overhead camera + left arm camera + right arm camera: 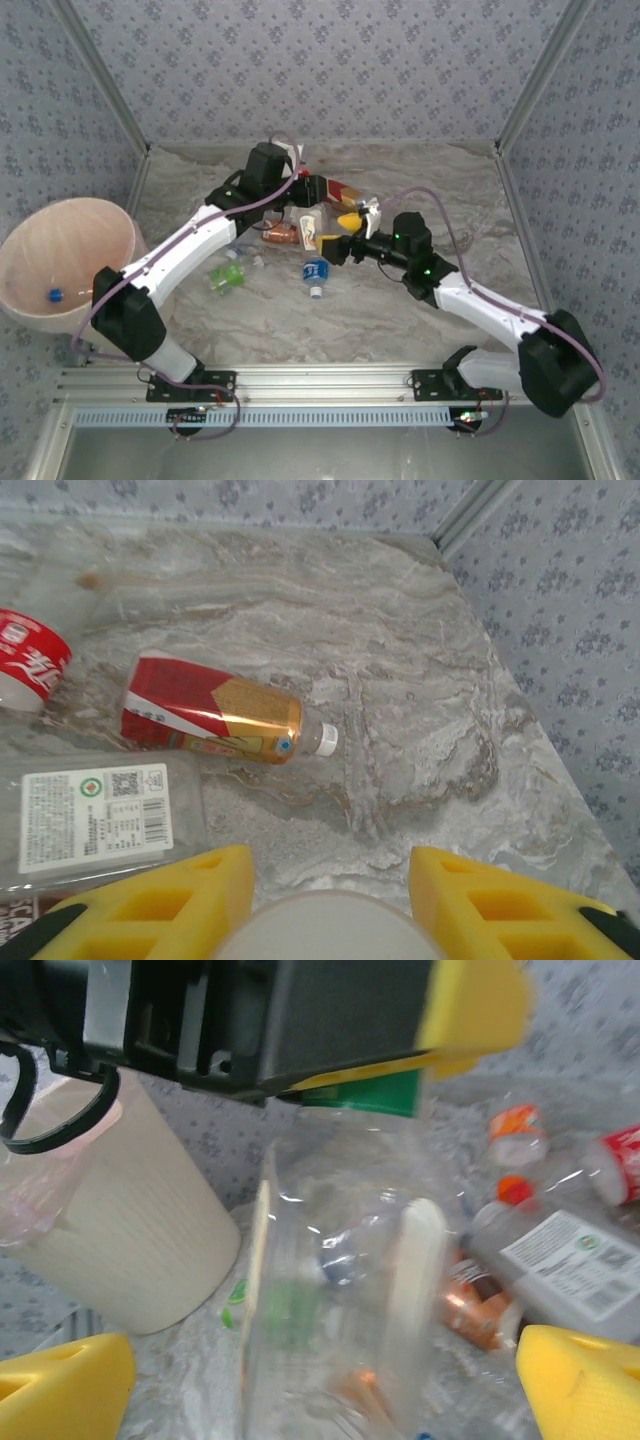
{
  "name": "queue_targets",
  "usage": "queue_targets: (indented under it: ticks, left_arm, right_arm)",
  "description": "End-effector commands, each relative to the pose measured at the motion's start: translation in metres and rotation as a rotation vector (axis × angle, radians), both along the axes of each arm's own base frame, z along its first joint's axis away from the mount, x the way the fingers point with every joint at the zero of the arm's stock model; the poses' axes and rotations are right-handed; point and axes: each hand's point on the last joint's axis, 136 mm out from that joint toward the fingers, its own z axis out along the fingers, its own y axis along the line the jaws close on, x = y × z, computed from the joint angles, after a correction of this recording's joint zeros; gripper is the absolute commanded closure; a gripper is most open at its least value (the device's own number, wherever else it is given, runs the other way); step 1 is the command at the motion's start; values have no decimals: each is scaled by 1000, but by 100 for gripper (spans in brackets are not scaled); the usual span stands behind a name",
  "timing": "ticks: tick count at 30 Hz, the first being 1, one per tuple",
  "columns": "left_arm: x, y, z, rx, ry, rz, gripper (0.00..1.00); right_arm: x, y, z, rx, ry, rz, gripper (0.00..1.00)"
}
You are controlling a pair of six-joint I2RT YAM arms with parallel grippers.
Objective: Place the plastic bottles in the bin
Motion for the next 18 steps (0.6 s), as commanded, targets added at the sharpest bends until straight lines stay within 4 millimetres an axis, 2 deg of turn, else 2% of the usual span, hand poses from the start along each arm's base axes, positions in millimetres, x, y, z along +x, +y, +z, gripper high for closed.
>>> queue_targets:
  ticks: [1, 5, 9, 13, 18]
  left_arm:
    - [-1, 28, 53, 6, -140, 82, 56]
    - [-6, 55, 75, 43, -220, 162, 56]
    - [-14, 88, 102, 97, -305, 259, 56]
    - [-27, 120, 127, 149, -377, 325, 56]
    - [-42, 165, 154, 288, -449, 435, 56]
  right_arm:
    - [15, -37, -9, -95, -40, -192, 0]
    - [35, -86, -19, -136, 3, -473, 0]
    - [46, -123, -34, -126, 88, -661, 0]
    - [52, -142, -45, -87, 153, -737, 0]
    - [55, -150, -50, -61, 189, -766, 0]
